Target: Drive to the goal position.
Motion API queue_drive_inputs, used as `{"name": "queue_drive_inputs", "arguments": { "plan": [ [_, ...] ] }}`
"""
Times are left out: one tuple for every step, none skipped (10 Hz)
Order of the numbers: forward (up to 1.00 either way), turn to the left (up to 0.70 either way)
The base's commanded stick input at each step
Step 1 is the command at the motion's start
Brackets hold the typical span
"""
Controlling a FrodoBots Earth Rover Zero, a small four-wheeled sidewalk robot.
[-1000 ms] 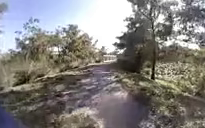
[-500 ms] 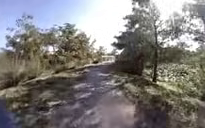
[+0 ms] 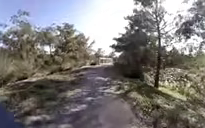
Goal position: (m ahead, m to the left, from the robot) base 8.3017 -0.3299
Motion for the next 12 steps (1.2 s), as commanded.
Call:
{"name": "queue_drive_inputs", "arguments": {
  "plan": [
    [0.7,0.09],
    [0.7,0.0],
    [0.7,0.0],
    [0.7,0.0],
    [0.7,0.0],
    [0.7,0.0],
    [0.7,0.0],
    [0.7,0.0],
    [0.7,0.0],
    [0.7,0.0],
    [0.7,0.0],
    [0.7,0.0]
  ]
}}
